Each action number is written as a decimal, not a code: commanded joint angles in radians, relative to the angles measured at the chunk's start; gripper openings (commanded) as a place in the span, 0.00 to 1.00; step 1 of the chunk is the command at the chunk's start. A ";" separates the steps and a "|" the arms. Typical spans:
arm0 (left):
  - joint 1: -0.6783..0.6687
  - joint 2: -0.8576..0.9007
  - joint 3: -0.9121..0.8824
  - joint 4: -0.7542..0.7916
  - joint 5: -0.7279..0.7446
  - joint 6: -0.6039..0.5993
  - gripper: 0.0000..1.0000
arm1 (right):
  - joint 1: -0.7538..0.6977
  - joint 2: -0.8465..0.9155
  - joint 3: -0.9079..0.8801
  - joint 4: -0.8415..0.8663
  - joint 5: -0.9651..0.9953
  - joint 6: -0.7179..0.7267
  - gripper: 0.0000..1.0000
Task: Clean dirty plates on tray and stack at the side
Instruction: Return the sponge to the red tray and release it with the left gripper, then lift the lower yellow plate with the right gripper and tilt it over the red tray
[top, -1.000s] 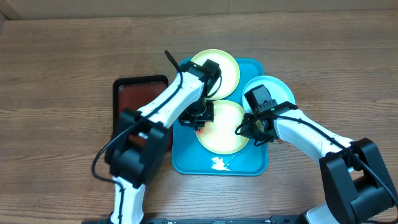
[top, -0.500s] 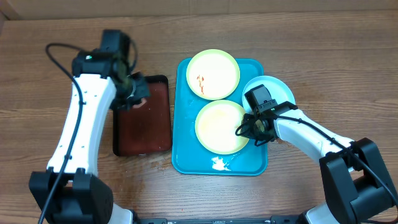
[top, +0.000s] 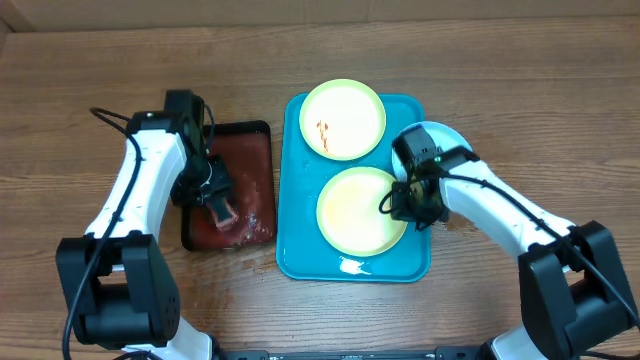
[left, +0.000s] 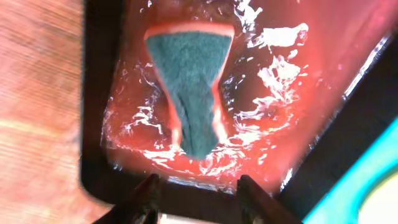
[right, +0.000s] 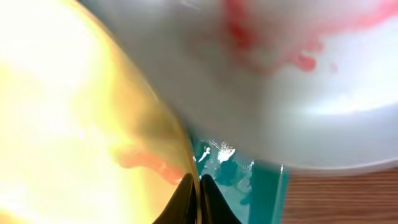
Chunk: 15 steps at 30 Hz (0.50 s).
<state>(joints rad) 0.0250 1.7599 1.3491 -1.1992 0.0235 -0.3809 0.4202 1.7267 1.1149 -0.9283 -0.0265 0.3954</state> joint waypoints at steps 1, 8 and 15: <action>0.023 -0.056 0.136 -0.057 0.006 0.019 0.45 | 0.022 -0.040 0.161 -0.058 0.038 -0.146 0.04; 0.067 -0.133 0.341 -0.119 0.200 0.045 0.52 | 0.151 -0.040 0.399 -0.083 0.197 -0.168 0.04; 0.122 -0.239 0.472 -0.140 0.233 0.045 0.68 | 0.363 0.006 0.416 0.175 0.425 -0.160 0.04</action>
<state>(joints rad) 0.1253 1.5753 1.7676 -1.3338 0.2092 -0.3553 0.6964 1.7161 1.5085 -0.8291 0.2325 0.2371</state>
